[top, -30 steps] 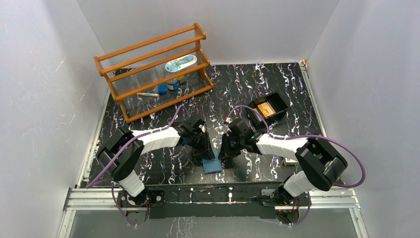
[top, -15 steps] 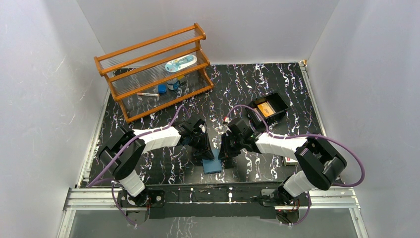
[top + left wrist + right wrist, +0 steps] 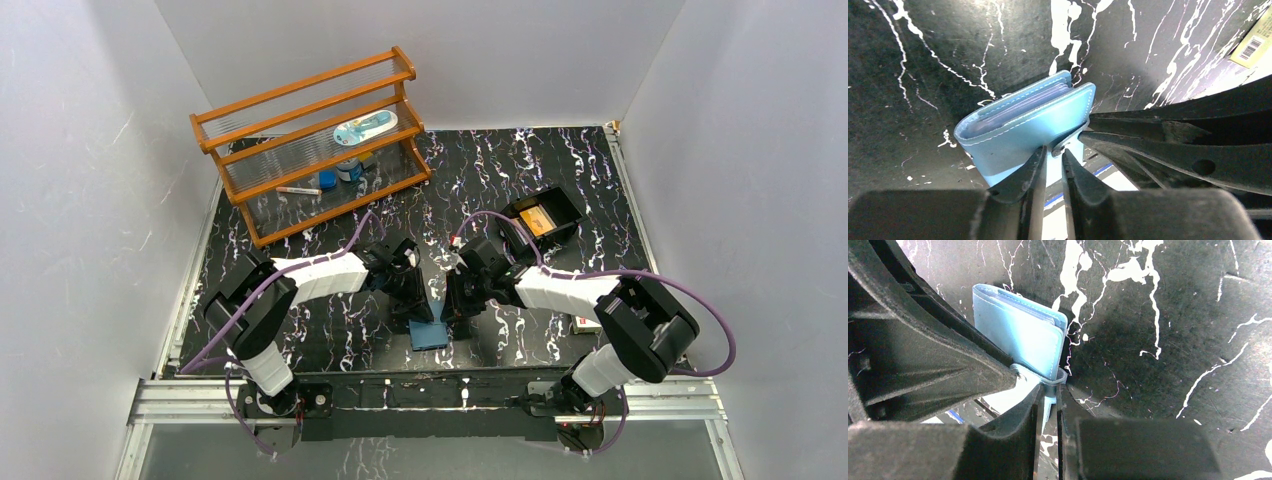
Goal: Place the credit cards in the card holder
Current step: Close the card holder at the center of the board.
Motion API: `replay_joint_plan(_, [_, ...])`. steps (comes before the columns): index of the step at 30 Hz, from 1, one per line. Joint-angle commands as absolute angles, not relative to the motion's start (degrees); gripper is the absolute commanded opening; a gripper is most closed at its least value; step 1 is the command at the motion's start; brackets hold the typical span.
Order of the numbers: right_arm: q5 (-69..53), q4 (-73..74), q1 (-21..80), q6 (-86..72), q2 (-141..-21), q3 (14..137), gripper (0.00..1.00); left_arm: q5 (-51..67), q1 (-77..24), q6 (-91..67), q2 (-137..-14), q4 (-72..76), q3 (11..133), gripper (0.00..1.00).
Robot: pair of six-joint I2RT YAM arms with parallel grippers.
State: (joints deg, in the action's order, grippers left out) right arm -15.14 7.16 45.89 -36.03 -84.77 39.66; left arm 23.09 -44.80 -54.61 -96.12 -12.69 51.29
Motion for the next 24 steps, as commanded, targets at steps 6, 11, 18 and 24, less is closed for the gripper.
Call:
replay_joint_plan(6, [-17.8, 7.0, 47.0, -35.0, -85.4, 41.9, 0.23, 24.4, -46.0, -56.1, -97.2, -11.3, 50.8, 0.29])
replay_joint_plan(11, [-17.7, 7.2, 47.2, -34.3, -85.0, 41.8, 0.23, 23.8, -46.0, -56.7, -99.0, -11.3, 51.2, 0.29])
replay_joint_plan(18, [-16.4, 7.1, 47.3, -34.7, -84.3, 41.7, 0.24, 22.8, -46.4, -57.5, -102.0, -14.9, 52.1, 0.08])
replay_joint_plan(24, [-12.8, 8.0, 47.3, -35.9, -82.6, 41.0, 0.28, 21.7, -47.3, -57.9, -98.5, -17.5, 52.9, 0.0])
